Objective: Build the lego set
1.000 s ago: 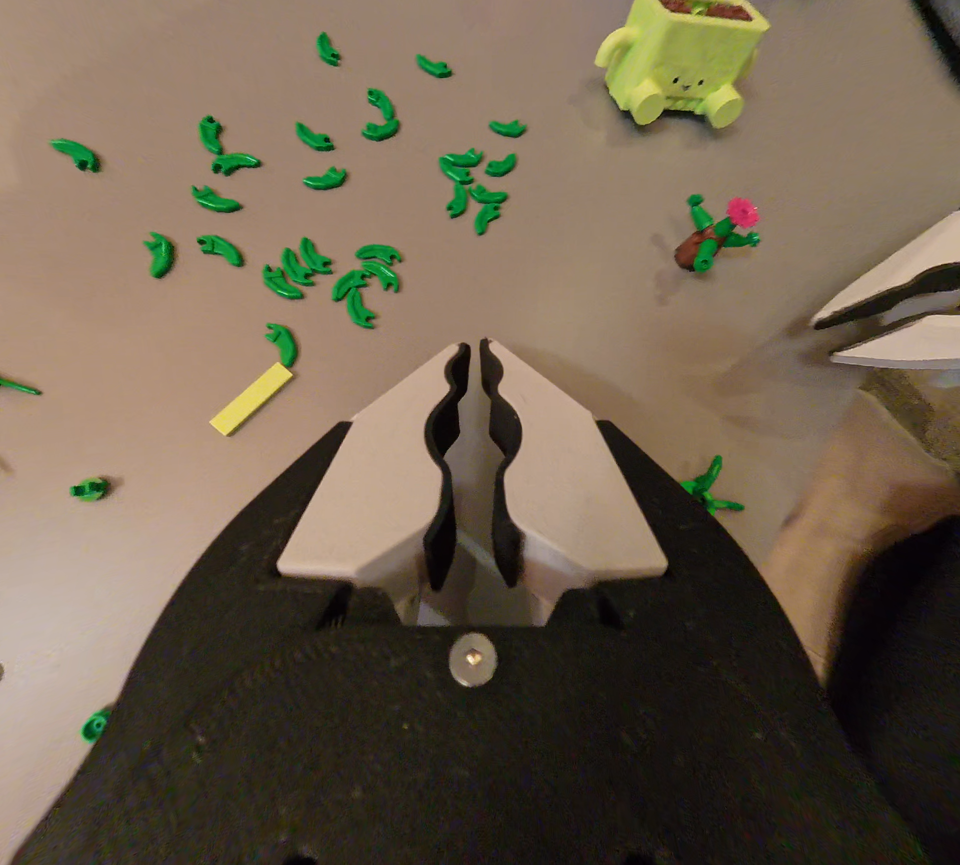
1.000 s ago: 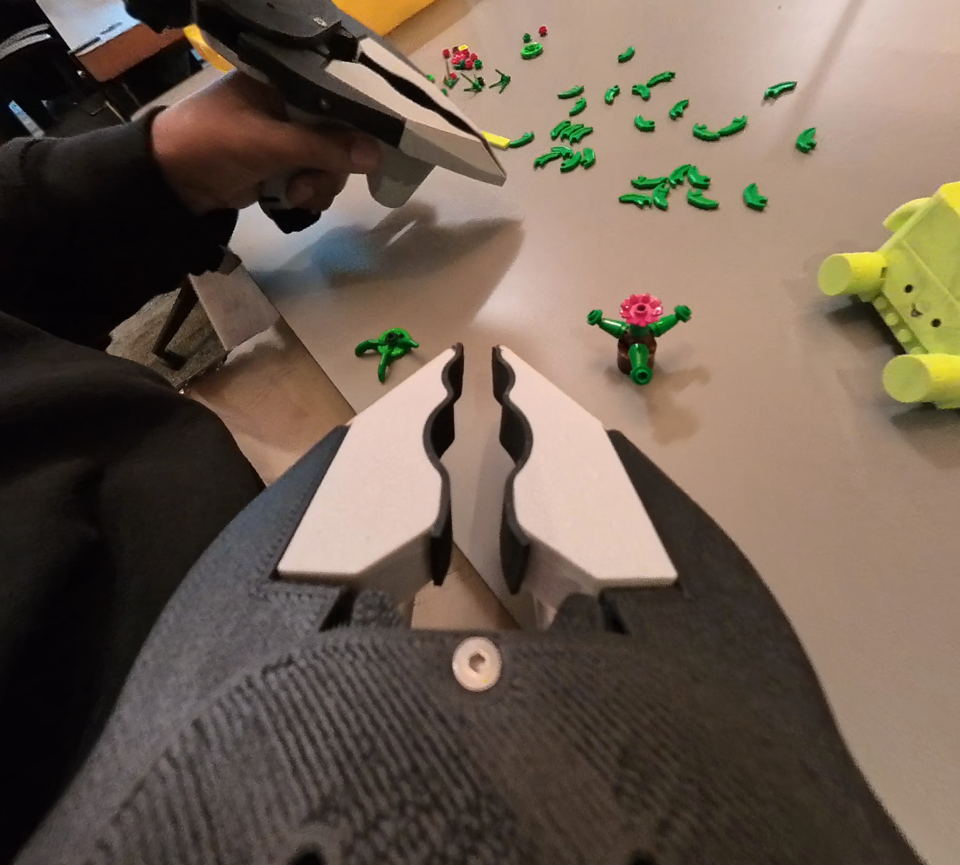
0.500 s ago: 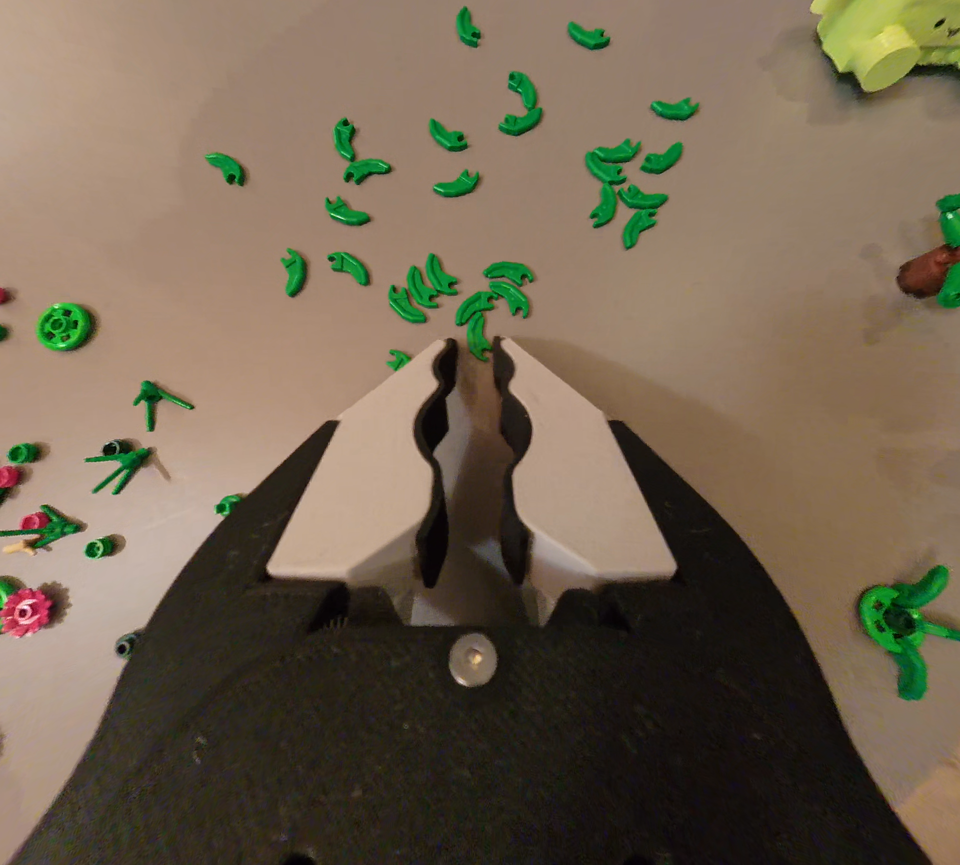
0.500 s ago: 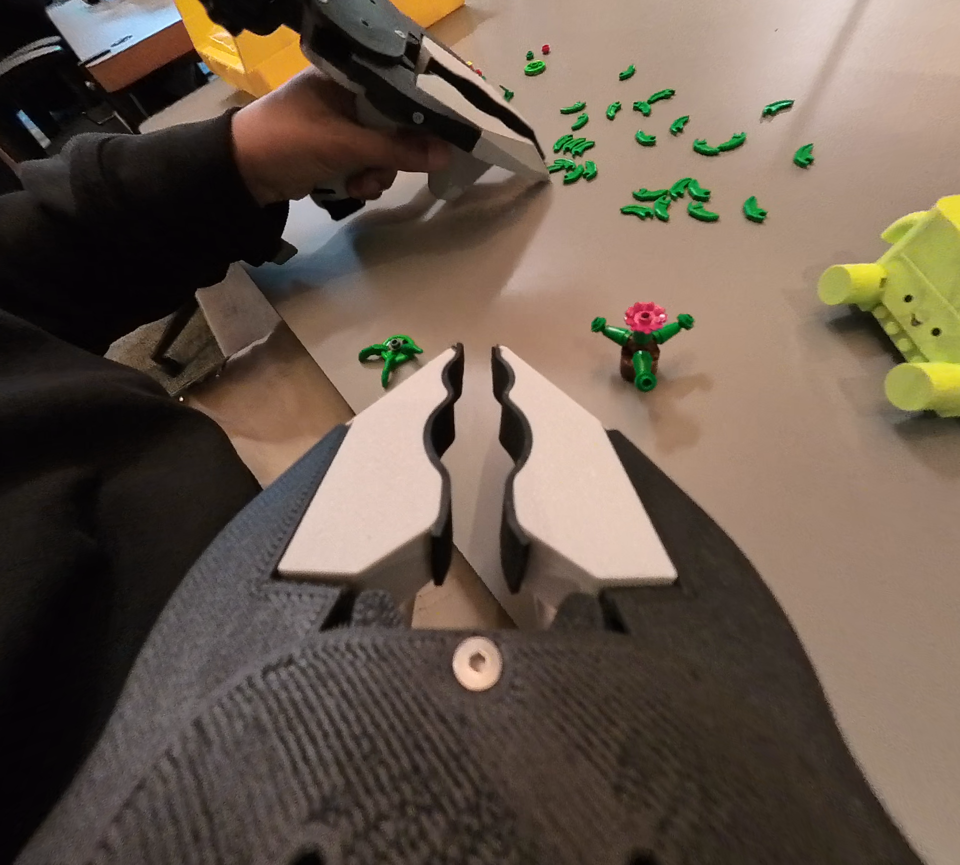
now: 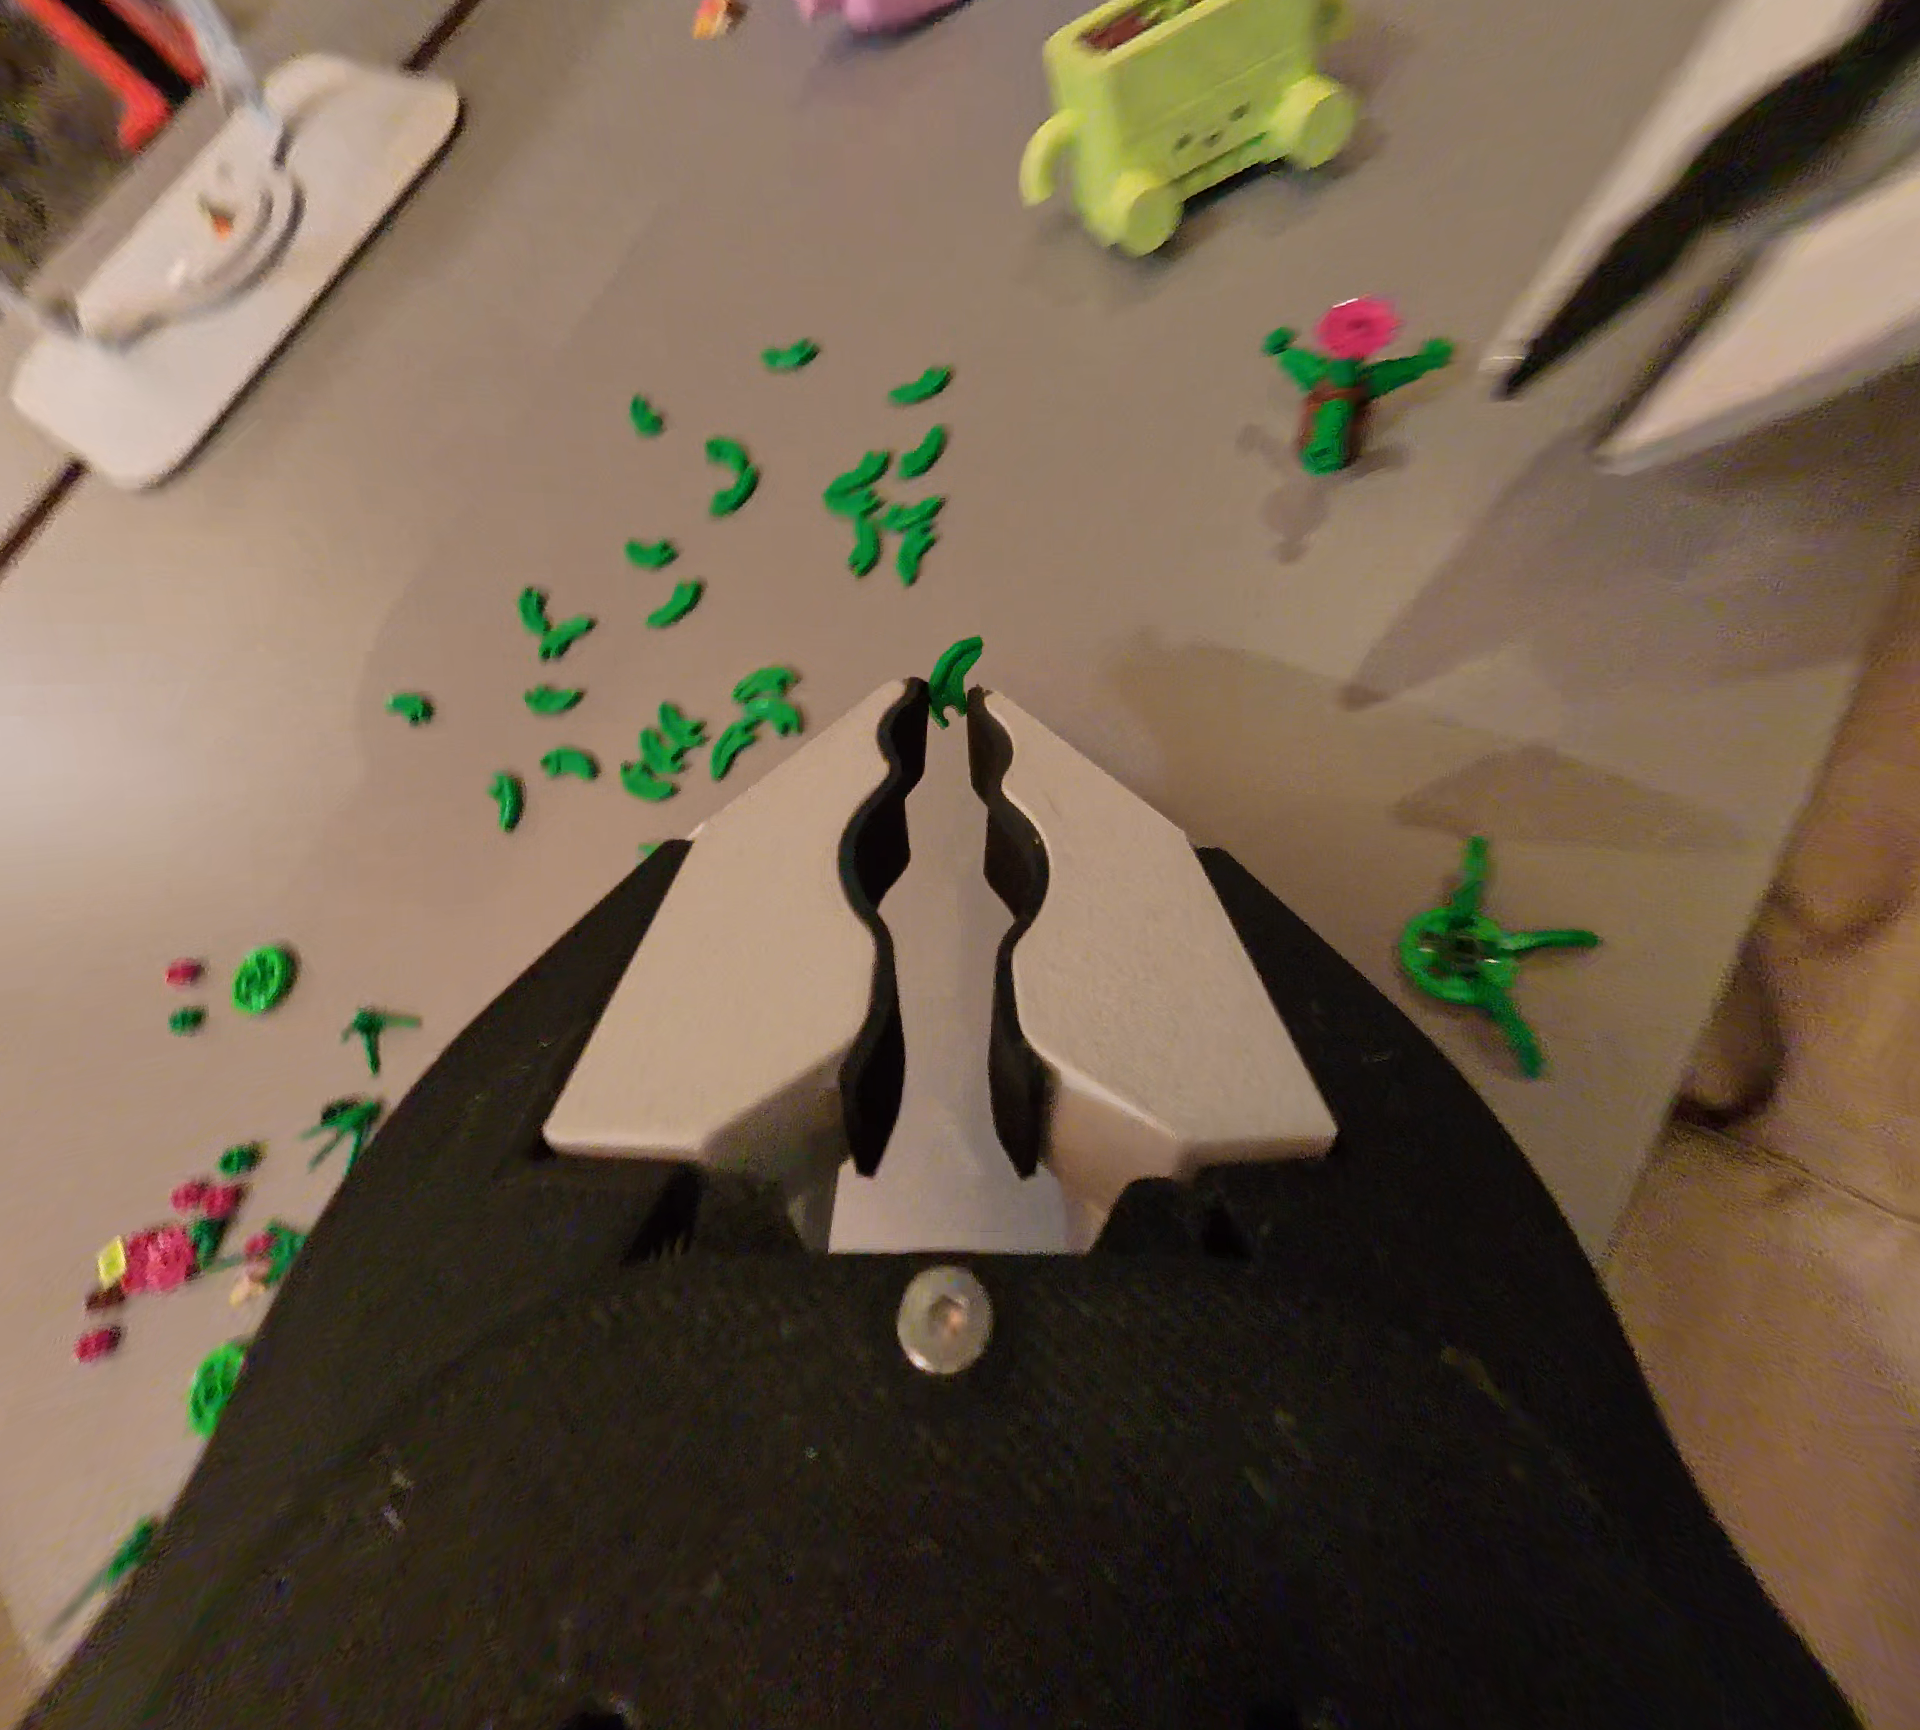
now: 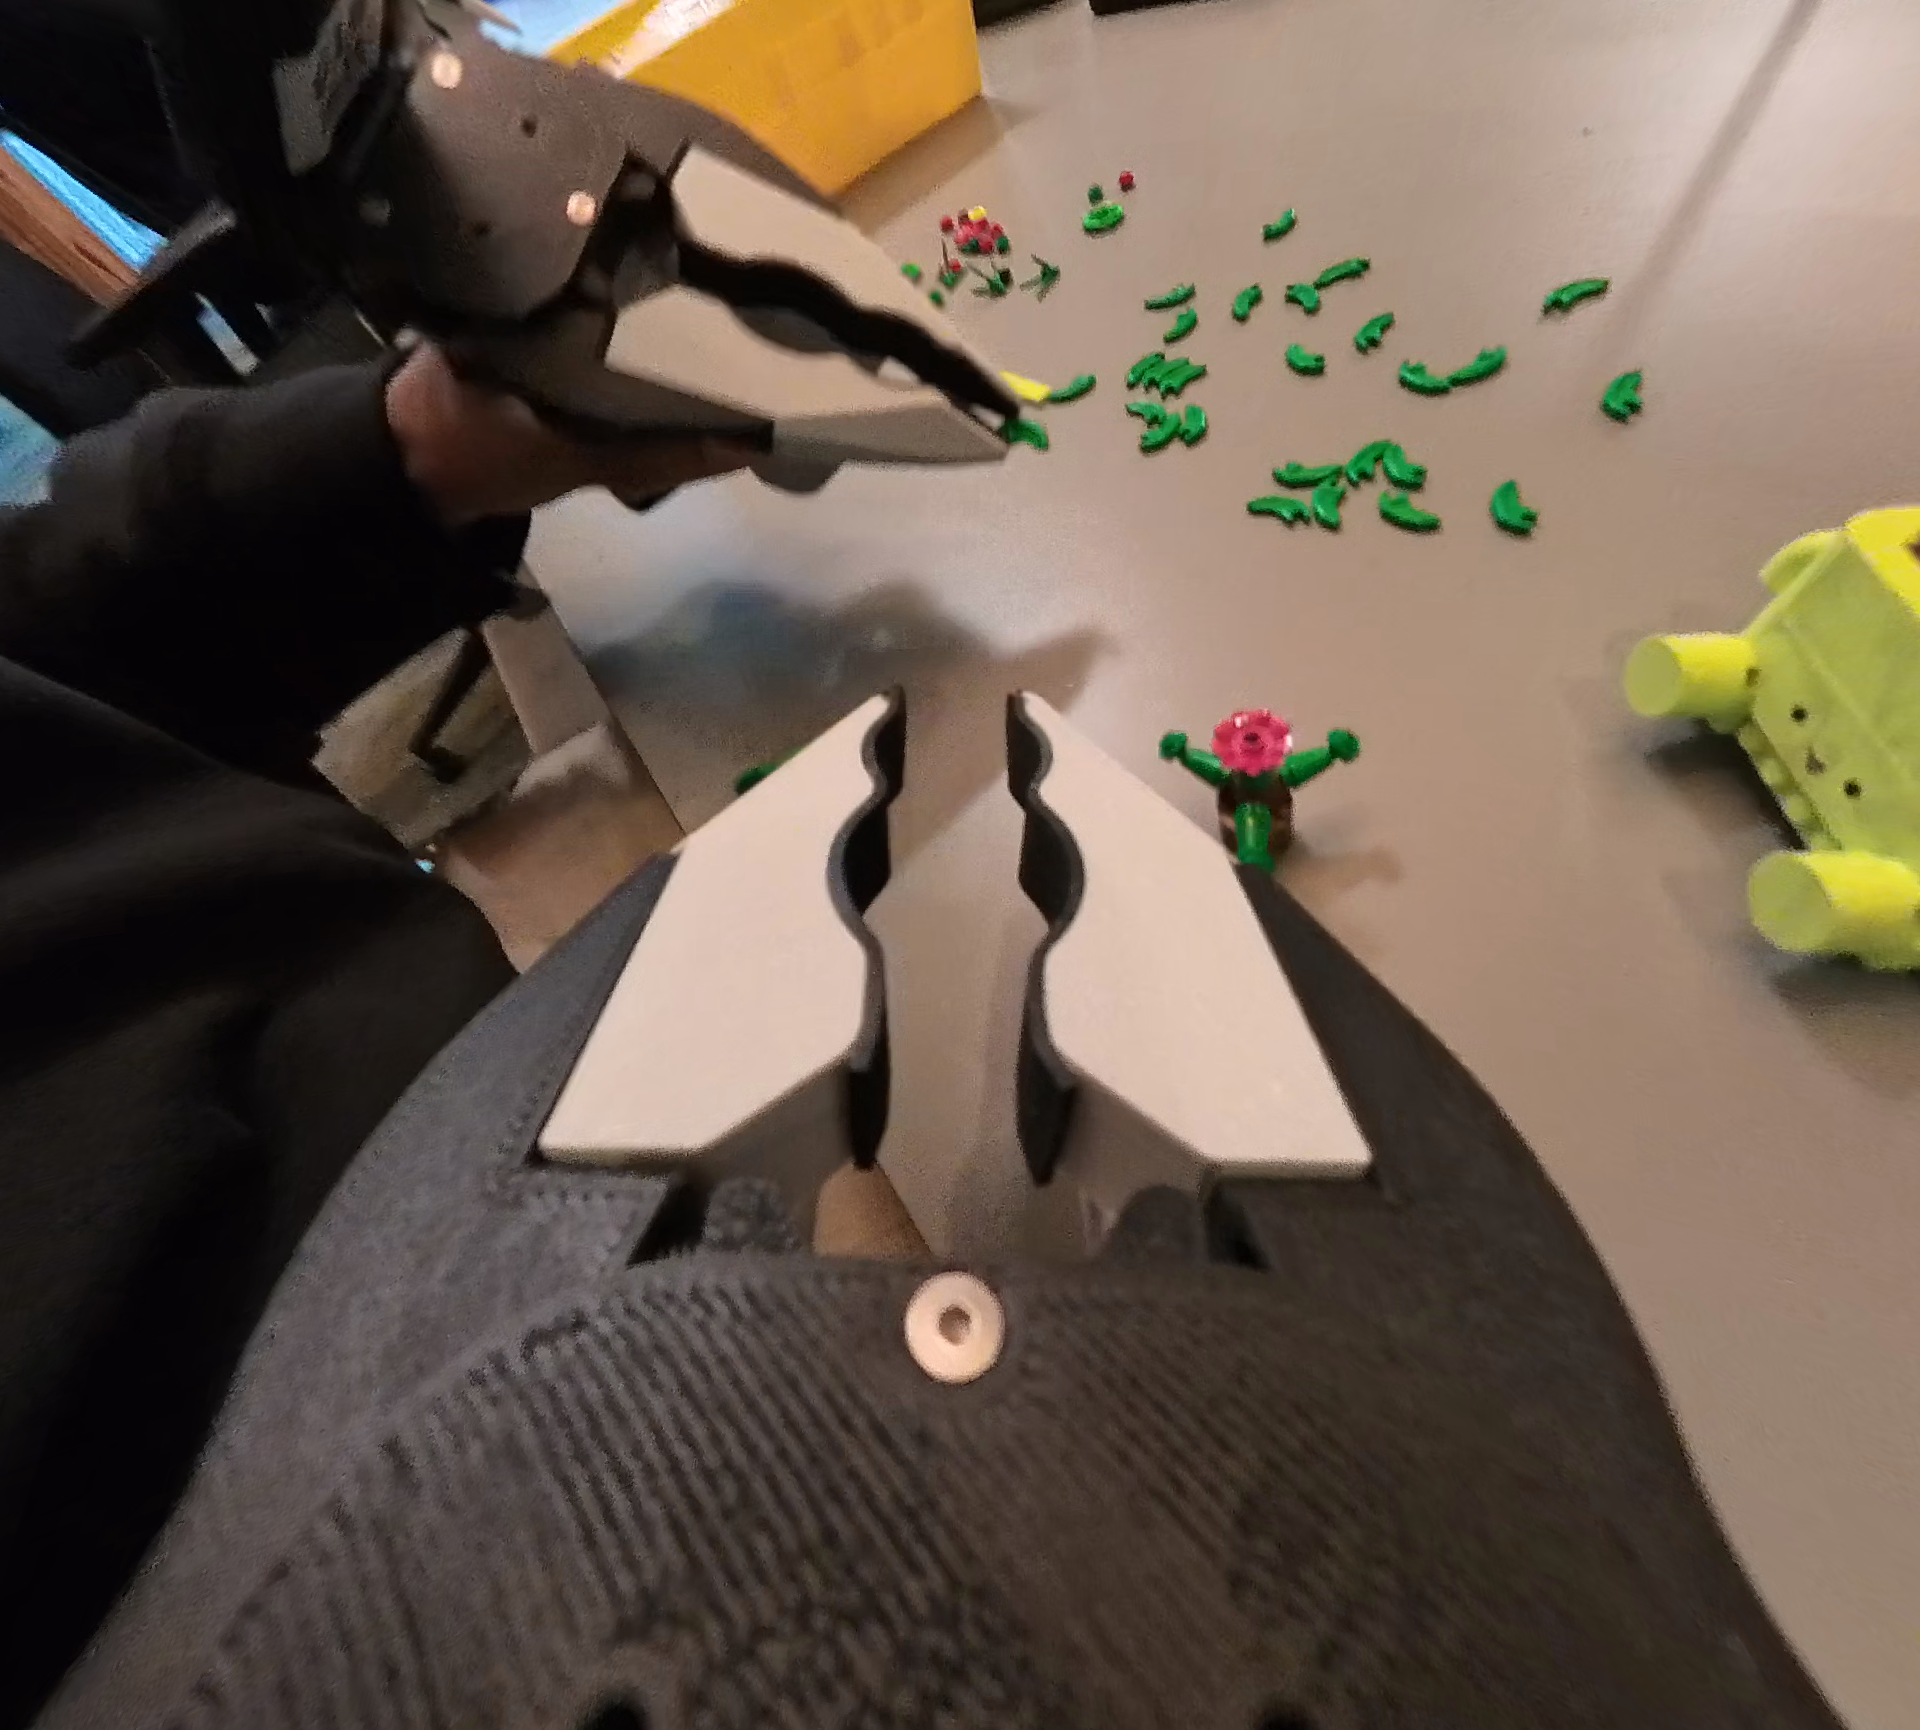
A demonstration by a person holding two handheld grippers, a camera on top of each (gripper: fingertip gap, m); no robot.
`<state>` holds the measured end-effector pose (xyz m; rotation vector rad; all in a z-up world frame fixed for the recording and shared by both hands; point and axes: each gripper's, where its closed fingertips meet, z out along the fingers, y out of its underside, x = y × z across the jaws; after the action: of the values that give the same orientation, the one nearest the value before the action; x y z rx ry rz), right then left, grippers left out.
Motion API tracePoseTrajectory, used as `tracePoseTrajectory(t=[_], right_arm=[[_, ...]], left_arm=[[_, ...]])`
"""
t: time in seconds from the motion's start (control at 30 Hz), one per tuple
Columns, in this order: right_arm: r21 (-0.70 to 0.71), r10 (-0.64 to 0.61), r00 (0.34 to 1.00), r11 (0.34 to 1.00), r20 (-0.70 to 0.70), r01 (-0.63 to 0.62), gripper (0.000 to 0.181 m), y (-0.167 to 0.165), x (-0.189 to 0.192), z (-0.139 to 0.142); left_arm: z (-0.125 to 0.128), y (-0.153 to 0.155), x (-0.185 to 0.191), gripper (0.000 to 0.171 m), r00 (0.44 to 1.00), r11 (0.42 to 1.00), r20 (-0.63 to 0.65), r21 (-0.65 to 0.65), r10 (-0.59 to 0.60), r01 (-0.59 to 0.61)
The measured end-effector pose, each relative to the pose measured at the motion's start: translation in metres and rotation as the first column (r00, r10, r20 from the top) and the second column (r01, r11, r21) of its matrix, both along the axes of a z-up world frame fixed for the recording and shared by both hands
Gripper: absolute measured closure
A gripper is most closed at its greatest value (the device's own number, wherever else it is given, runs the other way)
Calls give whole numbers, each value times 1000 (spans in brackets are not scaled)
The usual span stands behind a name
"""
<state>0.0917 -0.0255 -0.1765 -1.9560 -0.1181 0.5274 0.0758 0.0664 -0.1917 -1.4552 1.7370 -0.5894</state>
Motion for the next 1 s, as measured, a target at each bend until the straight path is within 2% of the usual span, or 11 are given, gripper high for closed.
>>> tracePoseTrajectory(t=[0.13, 0.23, 0.53, 0.7, 0.77, 0.9, 1.0], right_arm=[[-10, 48, 989, 999, -138, -50, 151, 13, -2, 12], [-134, 82, 961, 984, -263, -121, 152, 15, -5, -6], [-113, 141, 836, 966, -530, -234, 159, 1, -14, -4], [-140, 171, 825, 947, -538, -288, 168, -4, -22, -9], [-135, 178, 828, 947, -531, -291, 179, -4, -23, -8], [-139, 192, 827, 942, -528, -307, 181, -6, -24, -8], [-121, 203, 829, 944, -521, -307, 180, -7, -25, -5]], left_arm=[[10, -38, 5, 166, 991, 986, 26, 110, -131, 128], [7, -64, 6, 167, 979, 976, 36, 87, -201, 197], [3, -102, 1, 167, 939, 940, 53, 63, -340, 336], [3, -107, 1, 167, 932, 934, 58, 45, -357, 355], [2, -106, 1, 167, 932, 934, 59, 37, -357, 355], [3, -109, -1, 167, 931, 934, 76, 13, -357, 357], [5, -104, -2, 157, 942, 946, 92, -6, -323, 325]])
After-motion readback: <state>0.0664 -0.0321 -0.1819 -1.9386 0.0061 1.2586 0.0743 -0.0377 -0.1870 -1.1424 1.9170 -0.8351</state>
